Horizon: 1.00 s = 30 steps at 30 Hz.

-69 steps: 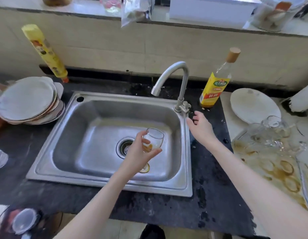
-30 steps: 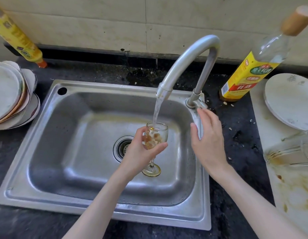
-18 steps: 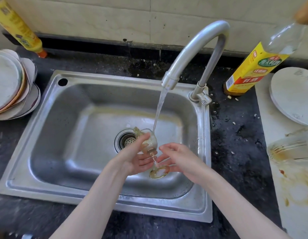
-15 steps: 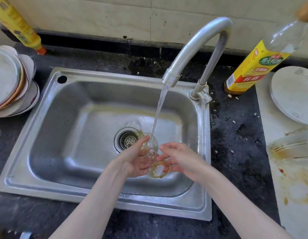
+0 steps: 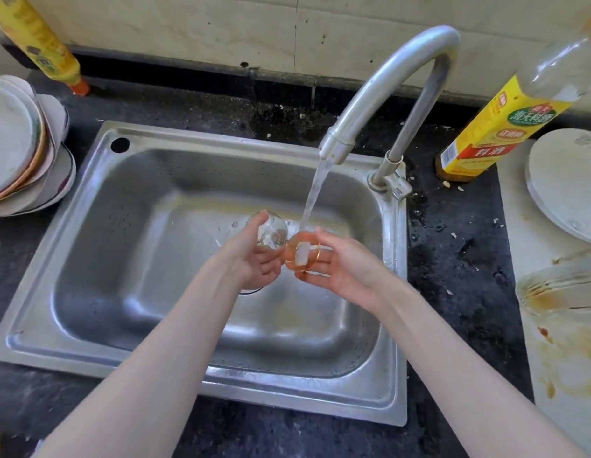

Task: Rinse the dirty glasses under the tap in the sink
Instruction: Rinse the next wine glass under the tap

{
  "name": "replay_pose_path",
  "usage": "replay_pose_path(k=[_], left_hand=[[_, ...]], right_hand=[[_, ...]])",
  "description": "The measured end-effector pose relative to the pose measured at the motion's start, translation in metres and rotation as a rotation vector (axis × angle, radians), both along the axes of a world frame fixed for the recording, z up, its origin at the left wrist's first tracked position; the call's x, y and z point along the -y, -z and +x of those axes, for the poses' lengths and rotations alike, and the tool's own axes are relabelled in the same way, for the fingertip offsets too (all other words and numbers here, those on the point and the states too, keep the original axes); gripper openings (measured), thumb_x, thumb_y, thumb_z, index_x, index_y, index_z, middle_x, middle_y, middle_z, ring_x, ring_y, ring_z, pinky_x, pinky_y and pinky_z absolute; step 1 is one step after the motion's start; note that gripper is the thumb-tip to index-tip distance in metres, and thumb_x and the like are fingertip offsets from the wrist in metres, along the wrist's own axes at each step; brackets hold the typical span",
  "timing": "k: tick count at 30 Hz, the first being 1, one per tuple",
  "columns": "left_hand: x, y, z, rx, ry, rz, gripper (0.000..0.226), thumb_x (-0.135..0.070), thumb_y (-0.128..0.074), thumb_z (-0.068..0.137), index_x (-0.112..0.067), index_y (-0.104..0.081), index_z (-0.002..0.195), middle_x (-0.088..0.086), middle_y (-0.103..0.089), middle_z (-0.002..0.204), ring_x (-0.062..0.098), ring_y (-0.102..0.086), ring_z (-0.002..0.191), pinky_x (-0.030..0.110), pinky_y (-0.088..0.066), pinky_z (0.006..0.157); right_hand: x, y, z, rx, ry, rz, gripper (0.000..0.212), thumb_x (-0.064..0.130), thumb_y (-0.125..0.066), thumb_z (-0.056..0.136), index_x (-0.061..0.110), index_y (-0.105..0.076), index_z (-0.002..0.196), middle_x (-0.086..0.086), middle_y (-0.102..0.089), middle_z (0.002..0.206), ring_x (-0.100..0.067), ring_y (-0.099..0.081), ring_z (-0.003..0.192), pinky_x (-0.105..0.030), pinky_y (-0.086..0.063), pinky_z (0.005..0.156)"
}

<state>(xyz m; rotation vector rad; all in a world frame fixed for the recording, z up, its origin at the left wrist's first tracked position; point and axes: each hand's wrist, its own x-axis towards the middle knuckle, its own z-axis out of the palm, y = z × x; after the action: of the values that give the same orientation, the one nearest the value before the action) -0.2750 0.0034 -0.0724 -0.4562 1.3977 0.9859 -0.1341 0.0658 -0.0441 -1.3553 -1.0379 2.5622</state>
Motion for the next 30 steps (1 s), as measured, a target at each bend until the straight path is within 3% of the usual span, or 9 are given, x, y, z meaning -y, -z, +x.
replay_pose_path(k=[7,11,14,18,21,24,26,28,30], left_hand=[[-0.004,0.003,-0.014,0.087,-0.126,0.027,0.05,-0.055,-0.057,0.084,-0.005,-0.052,0.089,0.007,-0.064,0.054,0.017,-0.058,0.039,0.016,-0.046,0.043],[-0.008,0.001,-0.006,0.067,-0.134,0.065,0.059,-0.052,-0.059,0.084,-0.003,-0.049,0.116,0.01,-0.064,0.07,0.017,-0.061,0.046,0.019,-0.048,0.045],[-0.011,-0.002,0.005,-0.084,-0.117,0.132,0.064,-0.049,-0.06,0.085,-0.007,-0.042,0.129,0.006,-0.062,0.081,0.017,-0.061,0.069,0.024,-0.05,0.06],[-0.007,-0.004,0.021,-0.344,-0.034,0.217,0.04,-0.05,-0.059,0.085,-0.012,-0.055,0.093,0.011,-0.066,0.103,0.023,-0.065,0.094,0.029,-0.052,0.079],[-0.001,-0.006,0.029,-0.495,0.028,0.233,0.05,-0.051,-0.063,0.081,-0.011,-0.059,0.112,0.01,-0.066,0.111,0.022,-0.065,0.096,0.029,-0.051,0.085],[0.003,-0.008,0.037,-0.608,0.15,0.255,0.06,-0.05,-0.068,0.077,-0.015,-0.053,0.123,0.005,-0.063,0.114,0.014,-0.06,0.095,0.032,-0.048,0.092],[0.006,-0.013,0.044,-0.636,0.219,0.317,0.053,-0.045,-0.069,0.078,-0.021,-0.052,0.122,-0.003,-0.066,0.109,-0.001,-0.061,0.094,0.016,-0.047,0.088],[0.011,-0.017,0.049,-0.671,0.265,0.385,0.044,-0.034,-0.07,0.079,-0.023,-0.052,0.118,-0.01,-0.067,0.101,-0.013,-0.06,0.081,0.001,-0.043,0.066],[0.017,-0.018,0.054,-0.721,0.318,0.434,0.043,-0.026,-0.072,0.078,-0.024,-0.051,0.115,-0.013,-0.066,0.101,-0.008,-0.06,0.086,0.005,-0.043,0.071]], right_hand=[[-0.006,0.001,-0.01,-0.121,0.066,-0.04,0.024,0.012,-0.042,0.098,0.002,-0.061,0.109,-0.013,-0.072,0.079,-0.02,-0.071,0.069,-0.028,-0.057,0.072],[-0.007,0.006,-0.002,-0.109,0.074,-0.027,0.026,0.019,-0.042,0.099,0.006,-0.064,0.104,-0.013,-0.072,0.082,-0.021,-0.07,0.073,-0.026,-0.058,0.069],[-0.006,0.014,0.01,-0.008,0.028,0.028,0.033,0.035,-0.042,0.098,0.012,-0.066,0.096,-0.012,-0.071,0.087,-0.022,-0.068,0.081,-0.027,-0.055,0.074],[-0.006,0.02,0.021,0.103,-0.096,0.21,0.033,0.04,-0.041,0.097,0.017,-0.064,0.106,-0.006,-0.072,0.085,-0.015,-0.068,0.084,-0.03,-0.048,0.084],[-0.004,0.017,0.024,0.144,-0.215,0.439,0.024,0.033,-0.05,0.095,0.018,-0.063,0.108,0.001,-0.072,0.093,-0.005,-0.065,0.089,-0.02,-0.046,0.084],[0.001,0.021,0.022,0.166,-0.255,0.552,0.02,0.017,-0.058,0.091,0.017,-0.058,0.111,-0.005,-0.069,0.099,-0.005,-0.062,0.078,-0.006,-0.043,0.07],[0.006,0.027,0.023,0.141,-0.191,0.559,0.026,0.012,-0.063,0.088,0.017,-0.054,0.112,-0.008,-0.069,0.098,-0.008,-0.061,0.078,-0.007,-0.045,0.068],[0.01,0.033,0.025,0.116,-0.111,0.554,0.031,0.01,-0.067,0.085,0.016,-0.054,0.113,-0.002,-0.068,0.087,-0.004,-0.063,0.075,-0.007,-0.046,0.067],[0.014,0.038,0.026,0.094,-0.079,0.555,0.028,0.008,-0.068,0.083,0.021,-0.055,0.104,-0.005,-0.067,0.085,-0.006,-0.064,0.075,-0.013,-0.048,0.071]])
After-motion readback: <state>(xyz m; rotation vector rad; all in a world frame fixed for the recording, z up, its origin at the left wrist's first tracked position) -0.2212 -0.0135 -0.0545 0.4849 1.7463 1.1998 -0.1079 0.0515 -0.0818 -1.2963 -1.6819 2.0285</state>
